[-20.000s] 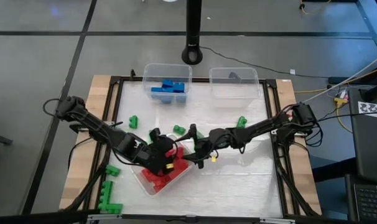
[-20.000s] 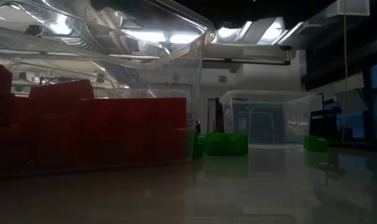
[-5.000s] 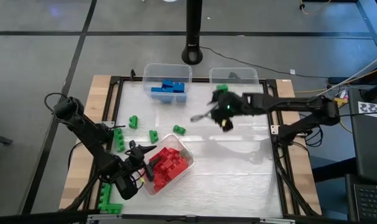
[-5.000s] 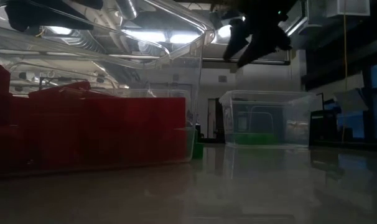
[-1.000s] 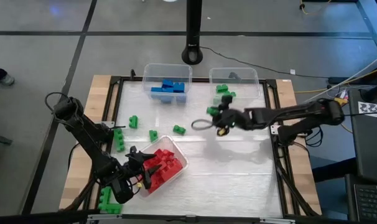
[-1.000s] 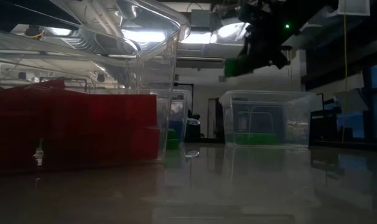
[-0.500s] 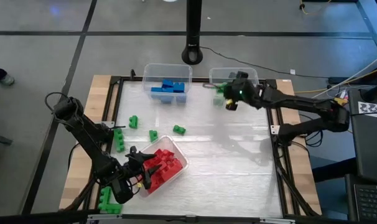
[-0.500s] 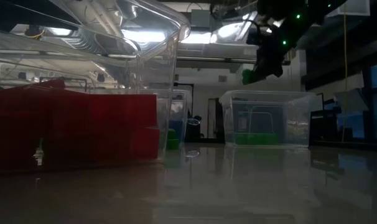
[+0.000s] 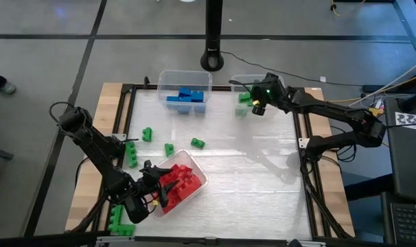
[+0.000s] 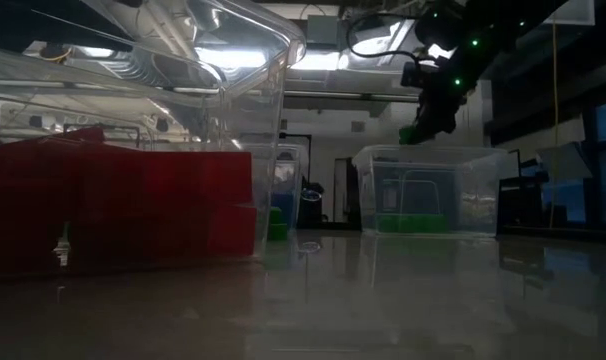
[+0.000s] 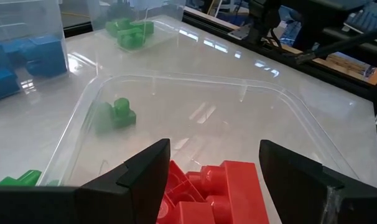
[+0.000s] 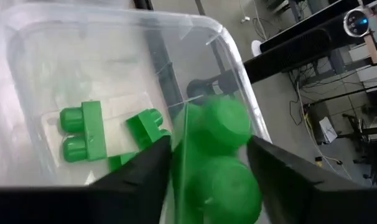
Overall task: Sort blocks
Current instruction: Put the green game piece into the top right transparent bin
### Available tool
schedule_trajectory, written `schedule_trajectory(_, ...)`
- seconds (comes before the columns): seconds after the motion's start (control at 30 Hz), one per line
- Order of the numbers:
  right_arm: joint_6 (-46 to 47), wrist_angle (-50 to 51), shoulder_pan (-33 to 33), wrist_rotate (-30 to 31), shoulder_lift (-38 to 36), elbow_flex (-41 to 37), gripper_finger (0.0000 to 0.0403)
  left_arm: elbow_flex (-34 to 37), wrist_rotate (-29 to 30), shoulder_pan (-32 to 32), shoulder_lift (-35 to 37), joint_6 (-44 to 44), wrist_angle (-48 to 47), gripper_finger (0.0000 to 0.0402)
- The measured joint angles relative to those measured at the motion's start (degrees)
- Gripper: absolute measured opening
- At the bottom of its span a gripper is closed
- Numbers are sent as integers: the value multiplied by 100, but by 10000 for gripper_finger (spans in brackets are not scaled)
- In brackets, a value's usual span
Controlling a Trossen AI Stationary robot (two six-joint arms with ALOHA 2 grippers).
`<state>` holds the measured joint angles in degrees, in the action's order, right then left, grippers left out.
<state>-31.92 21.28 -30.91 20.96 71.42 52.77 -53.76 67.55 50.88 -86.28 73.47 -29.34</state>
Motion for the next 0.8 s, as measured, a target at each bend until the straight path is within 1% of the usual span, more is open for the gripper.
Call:
schedule_trajectory(0.1, 2, -11, 12, 41, -2, 2, 263, 0, -4, -1, 0, 4, 1, 235)
schedule_trajectory(0.17, 6, 77, 12, -133, -46, 2, 296, 0, -4, -3, 0, 2, 0, 235)
schedule_trajectory(0.23, 12, 118, 28, -402, -106, 6, 322, 0, -4, -3, 0, 9, 0, 235)
schedule_trajectory(0.33, 144, 192, 189, -581, -144, 7, 349, 0, -4, -3, 0, 20, 4, 235)
schedule_trajectory(0.4, 170, 161, 412, -797, -173, 9, 359, 0, -4, -5, 0, 24, 4, 235)
schedule_trajectory(0.53, 200, -155, 1144, -1167, -127, 7, 366, 0, -4, -3, 0, 22, 3, 235)
schedule_trajectory(0.67, 337, -714, 1964, -1209, 41, 7, 366, 0, -2, -3, 0, 6, 4, 235)
schedule_trajectory(0.8, 443, -1155, 2539, -1079, 474, 7, 366, 0, -2, -5, 0, 4, 6, 235)
